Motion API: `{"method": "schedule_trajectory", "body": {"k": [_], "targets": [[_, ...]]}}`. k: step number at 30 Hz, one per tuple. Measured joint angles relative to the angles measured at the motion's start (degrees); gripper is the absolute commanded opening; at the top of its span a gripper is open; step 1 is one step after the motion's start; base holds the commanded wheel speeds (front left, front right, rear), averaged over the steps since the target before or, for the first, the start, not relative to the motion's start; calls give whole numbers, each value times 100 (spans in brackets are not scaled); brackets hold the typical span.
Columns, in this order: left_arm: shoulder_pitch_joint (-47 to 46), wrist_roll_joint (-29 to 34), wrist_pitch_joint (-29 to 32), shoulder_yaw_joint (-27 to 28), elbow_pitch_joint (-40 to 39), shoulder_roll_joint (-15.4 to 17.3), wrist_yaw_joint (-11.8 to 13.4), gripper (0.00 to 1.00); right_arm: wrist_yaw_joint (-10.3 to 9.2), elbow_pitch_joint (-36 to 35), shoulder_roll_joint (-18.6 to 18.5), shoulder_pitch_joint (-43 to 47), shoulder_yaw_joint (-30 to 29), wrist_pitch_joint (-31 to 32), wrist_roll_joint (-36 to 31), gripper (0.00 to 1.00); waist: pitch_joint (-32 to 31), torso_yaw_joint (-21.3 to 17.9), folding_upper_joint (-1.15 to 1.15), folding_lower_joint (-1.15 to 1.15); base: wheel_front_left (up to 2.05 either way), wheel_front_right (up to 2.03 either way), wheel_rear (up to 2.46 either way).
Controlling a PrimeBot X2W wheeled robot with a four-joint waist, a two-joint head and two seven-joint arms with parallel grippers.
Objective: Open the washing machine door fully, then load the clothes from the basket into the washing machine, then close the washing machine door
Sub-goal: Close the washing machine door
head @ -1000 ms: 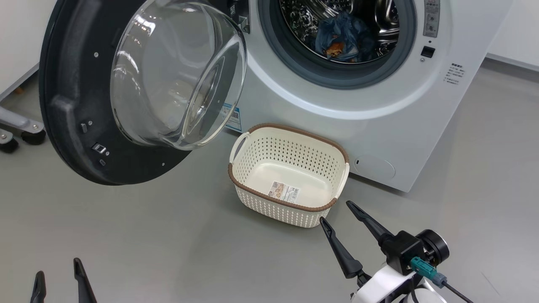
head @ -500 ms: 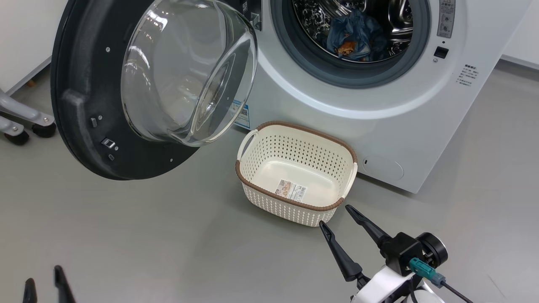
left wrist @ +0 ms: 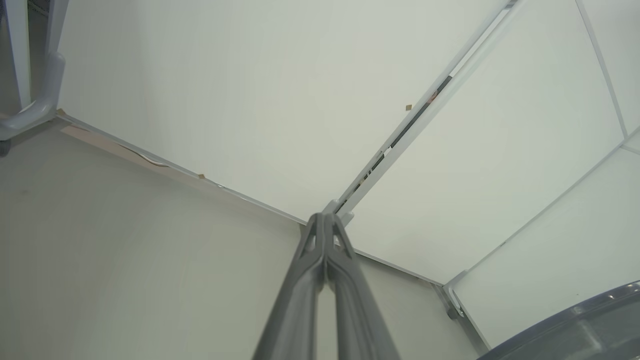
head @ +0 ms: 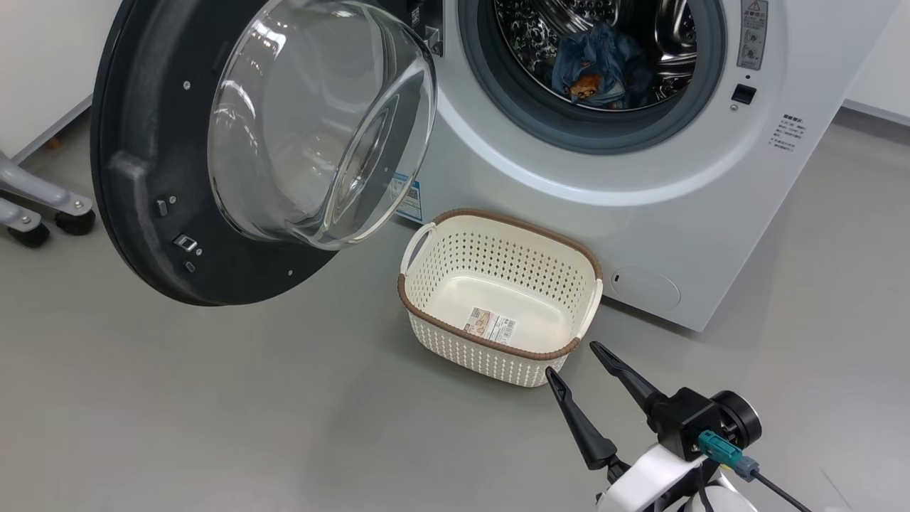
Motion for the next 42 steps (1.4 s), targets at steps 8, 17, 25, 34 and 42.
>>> {"method": "schedule_trajectory", "body": {"k": [8,17,25,34,42], "targets": [[-421,-311,13,399,563,700,-62,0,0,2,89,56,-141,0,8,100,-47,-70,0,0,0,0,0],[-1116,-1012,598,823,1460,1362,-51,0,0,-9,143,283,-353,0,8,100,-96,-146,0,0,0,0,0],[-1751,-1501,1136,998,2145,1970,-19,0,0,-27,178,485,-481,0,7,100,-144,-217,0,0,0,0,0],[-2386,-2100,1739,1413,2842,2471,23,0,0,-48,243,526,-425,0,-38,100,-157,-514,0,0,0,0,0],[-2664,-2346,2205,1443,3368,2761,25,0,0,-74,244,526,-431,0,-96,100,-125,-927,0,0,0,0,0]]}}
